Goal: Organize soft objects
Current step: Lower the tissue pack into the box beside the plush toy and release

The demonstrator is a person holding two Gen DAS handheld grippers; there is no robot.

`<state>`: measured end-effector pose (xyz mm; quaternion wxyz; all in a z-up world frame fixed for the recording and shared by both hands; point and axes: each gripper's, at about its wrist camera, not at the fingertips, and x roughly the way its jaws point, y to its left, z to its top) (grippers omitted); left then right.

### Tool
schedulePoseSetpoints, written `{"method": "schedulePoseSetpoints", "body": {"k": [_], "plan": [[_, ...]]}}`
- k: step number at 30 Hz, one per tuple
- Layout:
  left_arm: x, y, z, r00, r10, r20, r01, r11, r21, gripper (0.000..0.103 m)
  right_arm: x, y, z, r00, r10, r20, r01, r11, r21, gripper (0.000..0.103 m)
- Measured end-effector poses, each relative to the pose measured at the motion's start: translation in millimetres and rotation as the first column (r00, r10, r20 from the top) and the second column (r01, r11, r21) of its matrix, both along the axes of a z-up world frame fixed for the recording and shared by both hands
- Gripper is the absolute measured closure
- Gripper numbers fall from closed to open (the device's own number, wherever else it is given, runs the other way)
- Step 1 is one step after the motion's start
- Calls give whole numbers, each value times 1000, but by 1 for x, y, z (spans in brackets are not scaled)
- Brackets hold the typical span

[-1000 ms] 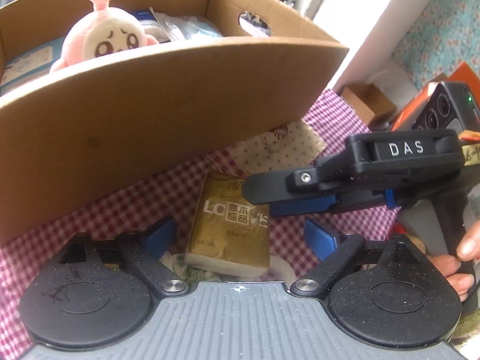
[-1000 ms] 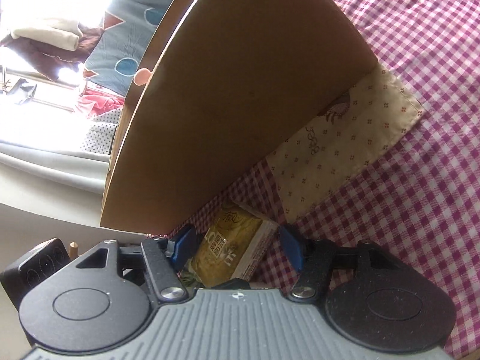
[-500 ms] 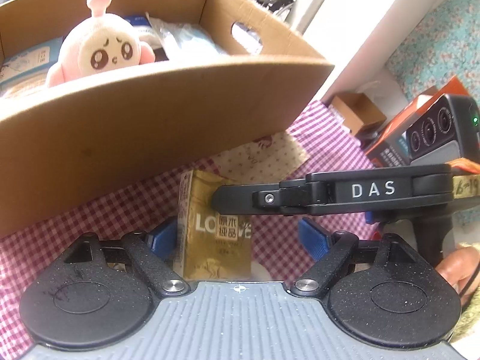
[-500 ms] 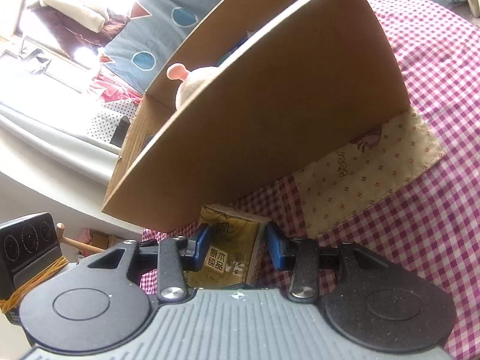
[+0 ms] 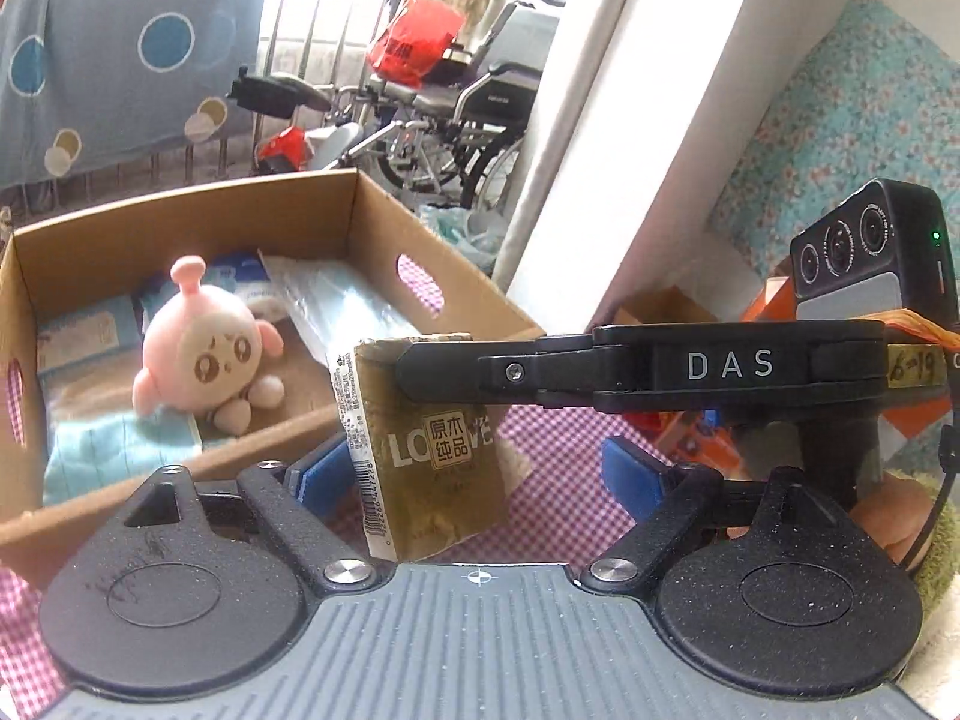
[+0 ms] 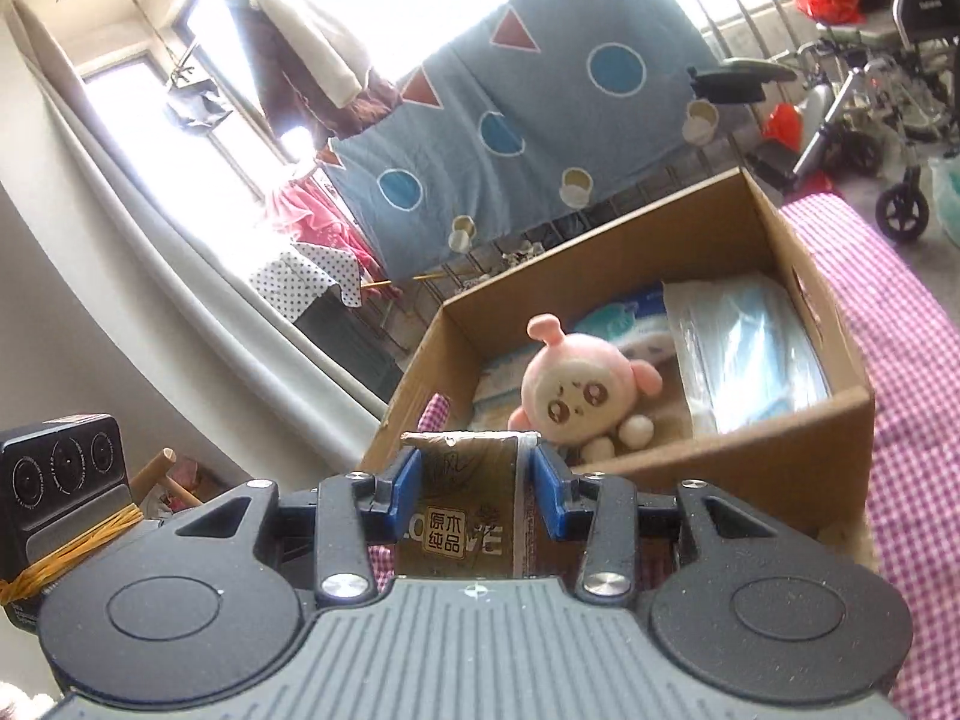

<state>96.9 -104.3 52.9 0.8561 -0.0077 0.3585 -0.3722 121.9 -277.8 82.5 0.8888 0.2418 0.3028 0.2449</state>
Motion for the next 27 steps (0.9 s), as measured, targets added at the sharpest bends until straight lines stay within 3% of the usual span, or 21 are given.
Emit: {"method": "schedulePoseSetpoints", "body": {"k": [7, 13, 16, 22, 25, 27], "plan": [[54, -10, 24, 999, 27, -35, -28, 999, -25, 13, 65, -14, 19, 998, 59, -38, -60, 998, -29, 59], [121, -28, 9, 985, 31, -170, -33, 999, -9, 13, 143, -26, -4, 977, 85, -198, -99, 993, -59, 59], [159, -36, -13, 958, 50, -281, -48, 999, 14, 13, 182, -30, -31, 945, 94, -312, -118, 991, -58, 59], [214, -50, -59, 877, 83, -473, -60, 996, 64, 16, 232, -33, -78, 884, 73, -462, -135, 985, -104, 60], [222, -56, -73, 865, 99, -492, -62, 994, 92, 16, 246, -31, -92, 866, 77, -495, -155, 981, -120, 60], [224, -64, -76, 880, 114, -462, -59, 990, 132, 15, 249, -23, -94, 865, 79, -495, -171, 975, -142, 60]]}}
